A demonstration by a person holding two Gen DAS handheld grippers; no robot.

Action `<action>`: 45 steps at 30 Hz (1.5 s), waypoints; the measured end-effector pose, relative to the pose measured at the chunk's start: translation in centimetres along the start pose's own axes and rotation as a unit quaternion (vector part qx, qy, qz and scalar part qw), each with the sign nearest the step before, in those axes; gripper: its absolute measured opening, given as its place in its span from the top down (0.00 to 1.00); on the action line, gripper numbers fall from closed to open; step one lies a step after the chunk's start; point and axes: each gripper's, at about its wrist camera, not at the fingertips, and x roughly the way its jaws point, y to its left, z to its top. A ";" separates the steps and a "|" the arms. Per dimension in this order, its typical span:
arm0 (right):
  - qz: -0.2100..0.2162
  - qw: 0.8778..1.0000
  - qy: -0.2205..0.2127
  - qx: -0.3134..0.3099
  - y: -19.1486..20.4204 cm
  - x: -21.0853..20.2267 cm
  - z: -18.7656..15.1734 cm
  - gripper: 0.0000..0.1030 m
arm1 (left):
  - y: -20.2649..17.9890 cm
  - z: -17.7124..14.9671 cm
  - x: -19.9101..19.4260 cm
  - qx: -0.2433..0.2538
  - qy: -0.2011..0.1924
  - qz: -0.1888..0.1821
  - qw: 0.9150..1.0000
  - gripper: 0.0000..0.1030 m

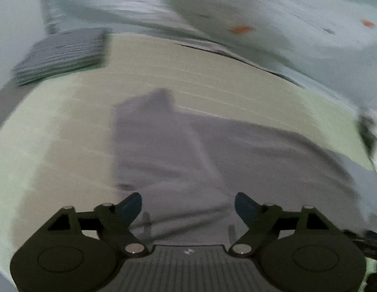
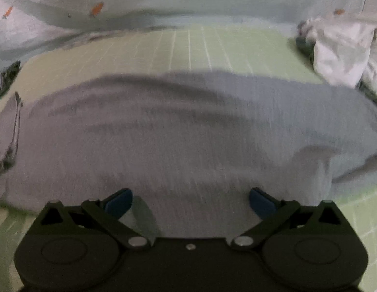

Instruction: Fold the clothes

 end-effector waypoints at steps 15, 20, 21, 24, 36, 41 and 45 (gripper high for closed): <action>0.198 0.980 0.028 0.006 19.9 6.6 7.3 0.11 | 9.4 3.9 4.1 -0.008 0.037 0.061 0.997 0.12; 0.219 0.974 0.052 -0.026 25.2 8.1 6.6 0.37 | 9.6 5.0 6.0 0.035 0.051 0.063 0.996 0.12; 0.221 0.973 0.055 -0.031 25.8 8.2 6.4 0.41 | 9.7 5.2 6.5 0.042 0.055 0.064 0.996 0.12; 0.226 0.971 0.057 -0.049 26.7 7.7 6.0 0.53 | 9.7 5.2 7.3 0.052 0.066 0.059 0.995 0.12; 0.195 0.976 0.045 -0.085 27.9 6.8 5.4 0.95 | 9.9 4.8 8.1 0.053 0.079 0.054 0.994 0.08; 0.179 0.978 0.031 -0.101 28.2 6.7 5.4 0.68 | 10.0 4.4 7.8 0.046 0.080 0.060 0.994 0.08; 0.185 0.975 0.029 -0.123 28.7 7.2 5.5 0.61 | 10.1 4.2 7.7 0.044 0.081 0.066 0.994 0.08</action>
